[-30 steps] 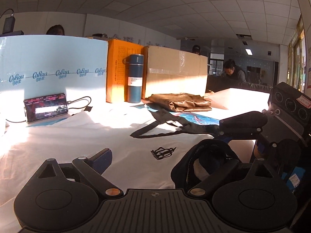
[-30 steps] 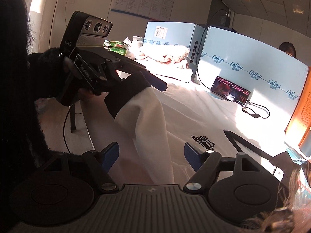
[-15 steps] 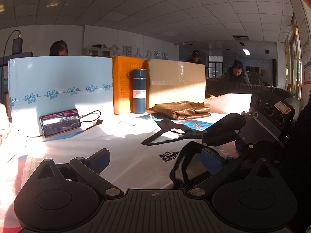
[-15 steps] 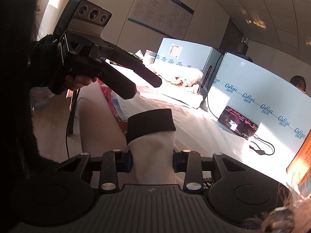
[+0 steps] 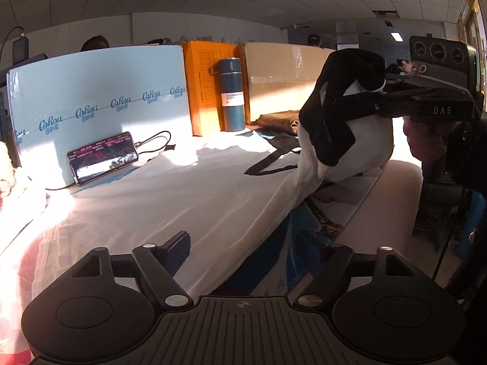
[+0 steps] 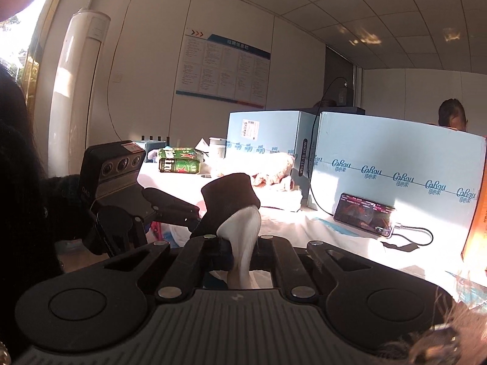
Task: Fold clothes
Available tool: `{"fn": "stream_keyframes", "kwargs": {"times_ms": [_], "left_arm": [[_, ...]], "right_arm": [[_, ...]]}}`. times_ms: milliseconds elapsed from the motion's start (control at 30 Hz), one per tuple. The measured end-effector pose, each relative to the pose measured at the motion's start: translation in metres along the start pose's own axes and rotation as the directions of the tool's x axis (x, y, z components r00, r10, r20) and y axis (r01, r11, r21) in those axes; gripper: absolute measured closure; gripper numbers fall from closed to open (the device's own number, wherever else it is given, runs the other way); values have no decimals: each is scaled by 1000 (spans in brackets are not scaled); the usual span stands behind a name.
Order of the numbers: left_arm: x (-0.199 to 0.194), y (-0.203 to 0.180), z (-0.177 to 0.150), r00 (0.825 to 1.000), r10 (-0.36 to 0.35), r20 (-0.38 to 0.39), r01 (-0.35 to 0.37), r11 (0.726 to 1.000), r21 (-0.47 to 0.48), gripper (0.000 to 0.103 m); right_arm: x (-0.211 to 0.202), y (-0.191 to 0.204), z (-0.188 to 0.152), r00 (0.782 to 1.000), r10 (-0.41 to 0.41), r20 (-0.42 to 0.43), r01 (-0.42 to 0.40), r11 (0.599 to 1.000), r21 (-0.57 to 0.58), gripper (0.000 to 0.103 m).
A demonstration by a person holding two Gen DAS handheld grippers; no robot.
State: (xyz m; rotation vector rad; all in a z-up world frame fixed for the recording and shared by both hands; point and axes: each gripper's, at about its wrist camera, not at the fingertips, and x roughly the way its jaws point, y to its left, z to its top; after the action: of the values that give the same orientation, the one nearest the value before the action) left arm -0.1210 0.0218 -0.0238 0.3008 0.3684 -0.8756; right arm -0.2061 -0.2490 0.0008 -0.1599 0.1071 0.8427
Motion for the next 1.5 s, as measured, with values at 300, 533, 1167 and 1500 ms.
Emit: {"fn": "stream_keyframes", "kwargs": {"times_ms": [300,533,1167,1500], "left_arm": [[-23,62,-7,980,170,-99,-171,985,-4,57],[-27,108,-8,974,202,-97,-210,974,-81,57],[-10,133,-11,961,186,-205,-234,942,-239,57],[-12,133,-14,949,227,-217,-290,899,-329,57]], "right_arm": [[16,-56,17,999,-33,40,32,999,25,98],[53,-115,17,999,-5,-42,7,998,63,98],[81,-189,-24,923,-261,-282,329,916,230,58],[-17,-136,-17,880,-412,-237,471,822,321,37]]}}
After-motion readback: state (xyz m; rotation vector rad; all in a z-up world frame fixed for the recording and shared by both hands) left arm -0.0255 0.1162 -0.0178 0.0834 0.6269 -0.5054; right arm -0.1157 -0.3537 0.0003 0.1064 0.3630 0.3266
